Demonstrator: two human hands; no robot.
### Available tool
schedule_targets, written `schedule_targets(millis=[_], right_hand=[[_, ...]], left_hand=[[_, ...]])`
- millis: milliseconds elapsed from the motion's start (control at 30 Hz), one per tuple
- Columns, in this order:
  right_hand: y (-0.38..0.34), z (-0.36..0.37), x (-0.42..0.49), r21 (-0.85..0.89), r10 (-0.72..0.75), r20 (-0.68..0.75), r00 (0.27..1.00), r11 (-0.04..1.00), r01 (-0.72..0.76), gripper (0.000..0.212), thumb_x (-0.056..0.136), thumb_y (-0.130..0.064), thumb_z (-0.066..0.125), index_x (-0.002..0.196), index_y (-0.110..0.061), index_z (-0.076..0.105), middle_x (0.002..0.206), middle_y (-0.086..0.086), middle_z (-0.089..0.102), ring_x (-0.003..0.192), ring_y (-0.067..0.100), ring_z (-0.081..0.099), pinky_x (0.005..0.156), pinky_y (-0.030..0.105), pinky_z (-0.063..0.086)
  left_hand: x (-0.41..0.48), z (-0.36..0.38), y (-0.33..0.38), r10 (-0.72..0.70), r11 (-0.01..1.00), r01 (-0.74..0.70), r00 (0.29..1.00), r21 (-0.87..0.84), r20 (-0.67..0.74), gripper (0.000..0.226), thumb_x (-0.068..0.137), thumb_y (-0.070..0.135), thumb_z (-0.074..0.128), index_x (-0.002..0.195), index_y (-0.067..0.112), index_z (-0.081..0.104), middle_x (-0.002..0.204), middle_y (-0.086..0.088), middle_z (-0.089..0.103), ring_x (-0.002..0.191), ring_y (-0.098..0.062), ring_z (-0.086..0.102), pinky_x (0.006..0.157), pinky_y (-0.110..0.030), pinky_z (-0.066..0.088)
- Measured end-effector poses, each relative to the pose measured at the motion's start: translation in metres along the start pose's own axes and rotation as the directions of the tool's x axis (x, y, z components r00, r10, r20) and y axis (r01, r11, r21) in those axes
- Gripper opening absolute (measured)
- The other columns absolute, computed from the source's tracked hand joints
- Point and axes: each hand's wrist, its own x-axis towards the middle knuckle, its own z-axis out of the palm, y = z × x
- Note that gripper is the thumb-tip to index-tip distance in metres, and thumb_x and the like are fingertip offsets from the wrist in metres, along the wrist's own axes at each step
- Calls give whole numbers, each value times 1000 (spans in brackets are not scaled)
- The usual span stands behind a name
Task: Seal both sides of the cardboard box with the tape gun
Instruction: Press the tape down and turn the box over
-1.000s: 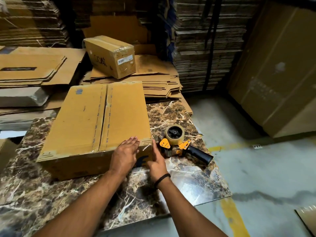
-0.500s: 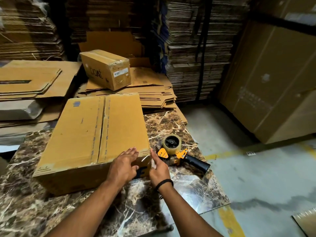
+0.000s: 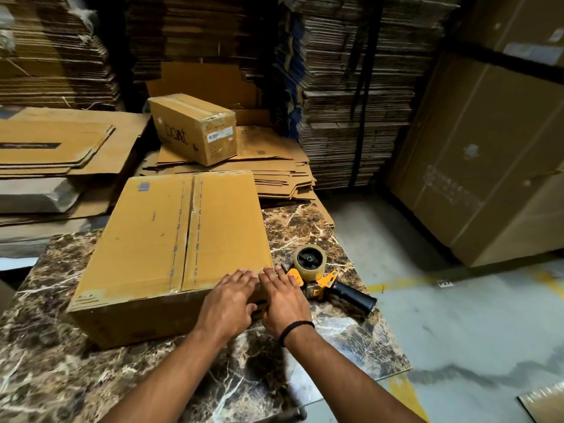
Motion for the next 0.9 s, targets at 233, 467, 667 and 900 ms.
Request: schedule_targets(millis=[233, 467, 667, 900], right_hand=[[0, -1, -1, -54, 15, 11, 1000, 998, -15, 72, 89, -24, 51, 151, -20, 15, 160, -4, 8, 147, 18, -1, 119, 38, -5], [-3, -2, -1, -141, 40, 14, 999, 989, -38, 72, 88, -25, 49, 151, -23, 13, 160, -4, 7, 147, 19, -2, 119, 42, -6], [-49, -6, 18, -191, -115, 27, 993, 974, 118, 75, 87, -32, 54, 150, -13, 17, 159, 5, 13, 147, 21, 5, 118, 41, -3], [-63, 14, 29, -178, -139, 60, 988, 973, 148, 75, 90, -26, 50, 151, -9, 8, 160, 9, 9, 146, 23, 8, 119, 38, 4]], left_hand=[[-11, -11, -25, -91, 990, 90, 996, -104, 0, 62, 92, 44, 50, 145, 23, 26, 153, 7, 24, 141, -7, 17, 115, -26, 8], [-25, -21, -61, -127, 965, 148, 986, -217, 104, 68, 88, 39, 58, 146, 24, 24, 154, 9, 18, 141, -7, 13, 110, -23, 2], [-17, -23, -70, -76, 947, 121, 985, -297, 156, 71, 83, 30, 68, 143, 21, 31, 151, 11, 23, 140, -4, 16, 108, -18, 4], [-46, -22, -83, -156, 970, 133, 982, -206, -105, 53, 92, 39, 52, 140, 22, 39, 148, 9, 34, 137, -8, 26, 107, -18, 6]])
